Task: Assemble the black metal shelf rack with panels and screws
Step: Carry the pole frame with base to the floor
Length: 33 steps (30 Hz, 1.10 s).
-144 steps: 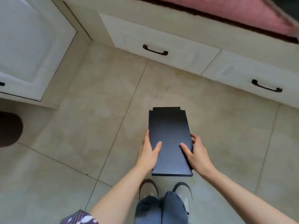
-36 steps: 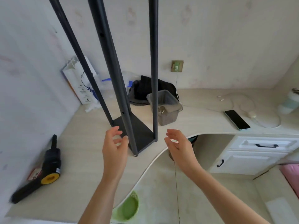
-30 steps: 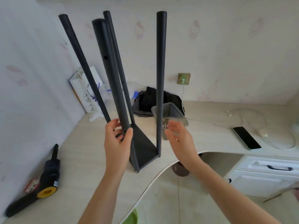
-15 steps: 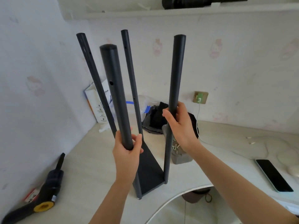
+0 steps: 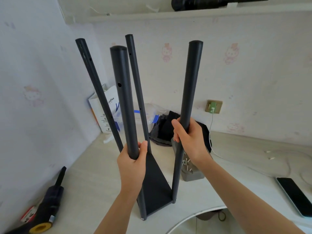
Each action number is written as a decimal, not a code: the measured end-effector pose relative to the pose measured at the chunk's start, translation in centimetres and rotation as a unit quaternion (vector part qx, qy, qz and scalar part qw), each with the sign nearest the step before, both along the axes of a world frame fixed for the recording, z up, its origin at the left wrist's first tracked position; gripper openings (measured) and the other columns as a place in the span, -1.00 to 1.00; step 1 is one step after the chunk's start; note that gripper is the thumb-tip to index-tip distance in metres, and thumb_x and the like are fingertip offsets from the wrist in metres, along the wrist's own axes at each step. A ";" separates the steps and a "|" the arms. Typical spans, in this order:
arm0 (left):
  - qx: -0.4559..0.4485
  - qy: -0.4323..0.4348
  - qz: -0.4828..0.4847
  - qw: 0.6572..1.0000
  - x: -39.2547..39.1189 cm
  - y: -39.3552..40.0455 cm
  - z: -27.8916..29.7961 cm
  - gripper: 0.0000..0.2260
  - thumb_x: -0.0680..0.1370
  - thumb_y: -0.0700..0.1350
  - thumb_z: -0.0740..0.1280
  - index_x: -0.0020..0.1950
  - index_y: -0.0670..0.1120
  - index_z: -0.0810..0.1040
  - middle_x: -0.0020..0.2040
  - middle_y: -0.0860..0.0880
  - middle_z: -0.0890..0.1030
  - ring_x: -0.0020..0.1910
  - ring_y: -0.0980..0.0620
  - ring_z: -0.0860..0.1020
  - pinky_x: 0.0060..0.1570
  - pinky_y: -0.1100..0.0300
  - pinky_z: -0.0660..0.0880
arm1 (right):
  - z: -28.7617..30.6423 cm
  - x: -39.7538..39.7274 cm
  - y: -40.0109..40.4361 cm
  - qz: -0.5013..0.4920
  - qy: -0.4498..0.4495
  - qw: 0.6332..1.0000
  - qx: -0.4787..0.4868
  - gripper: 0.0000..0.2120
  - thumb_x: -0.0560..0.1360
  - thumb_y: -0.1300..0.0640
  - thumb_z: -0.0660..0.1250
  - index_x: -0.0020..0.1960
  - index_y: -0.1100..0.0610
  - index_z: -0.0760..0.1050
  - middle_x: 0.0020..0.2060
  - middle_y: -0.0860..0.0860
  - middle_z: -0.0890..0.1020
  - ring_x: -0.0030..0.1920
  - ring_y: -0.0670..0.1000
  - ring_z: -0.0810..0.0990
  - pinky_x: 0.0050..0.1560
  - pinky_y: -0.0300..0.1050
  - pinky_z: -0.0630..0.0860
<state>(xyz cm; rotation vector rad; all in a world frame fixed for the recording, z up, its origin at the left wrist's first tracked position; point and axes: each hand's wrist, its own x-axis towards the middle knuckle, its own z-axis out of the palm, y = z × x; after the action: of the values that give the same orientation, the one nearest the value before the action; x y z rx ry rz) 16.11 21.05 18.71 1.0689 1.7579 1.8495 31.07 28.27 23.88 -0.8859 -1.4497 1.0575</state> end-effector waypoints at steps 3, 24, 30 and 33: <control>0.025 0.007 0.004 1.000 -0.3 -0.5 1.1 -0.91 0.47 0.13 0.40 -0.21 0.20 0.55 -0.36 -0.10 0.48 -0.47 0.01 0.47 -0.44 0.25 0.52 | 0.1 -0.1 -0.2 -0.008 0.008 1.000 0.001 -0.84 0.60 0.07 0.32 -0.09 0.14 0.45 -0.42 0.05 0.46 -0.40 -0.04 0.43 -0.28 -0.24 0.52; 0.146 0.030 -0.137 0.979 -6.4 -9.0 10.8 -0.90 0.60 -0.01 0.36 -0.08 0.06 0.47 -0.39 -0.02 0.44 -0.54 0.03 0.43 -0.55 0.27 0.39 | 9.3 -3.3 -11.0 -0.069 0.045 0.997 -0.001 -0.79 0.58 0.05 0.34 -0.08 0.15 0.38 -0.45 -0.01 0.38 -0.48 -0.04 0.31 -0.52 -0.20 0.33; 0.137 -0.014 -0.230 0.964 -6.3 -13.9 12.1 -0.87 0.62 -0.10 0.35 -0.09 -0.06 0.46 -0.39 -0.15 0.37 -0.58 -0.01 0.35 -0.62 0.22 0.35 | 10.1 -2.6 -18.9 -0.144 0.055 0.988 -0.001 -0.78 0.56 0.05 0.36 -0.14 0.11 0.37 -0.48 -0.03 0.36 -0.52 -0.05 0.31 -0.54 -0.22 0.33; 0.131 -0.029 -0.288 0.948 -5.5 -16.3 12.1 -0.87 0.61 -0.09 0.36 -0.08 -0.08 0.47 -0.41 -0.09 0.38 -0.59 -0.02 0.34 -0.63 0.20 0.33 | 10.0 -1.5 -23.3 -0.190 0.058 0.980 -0.010 -0.78 0.56 0.05 0.36 -0.16 0.09 0.38 -0.47 -0.04 0.39 -0.52 -0.06 0.31 -0.54 -0.24 0.33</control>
<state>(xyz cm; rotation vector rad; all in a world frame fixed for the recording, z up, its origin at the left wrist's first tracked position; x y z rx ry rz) 10.61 4.70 30.81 1.4229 1.0208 1.7272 29.57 4.99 33.90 -1.0474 -1.1178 0.8217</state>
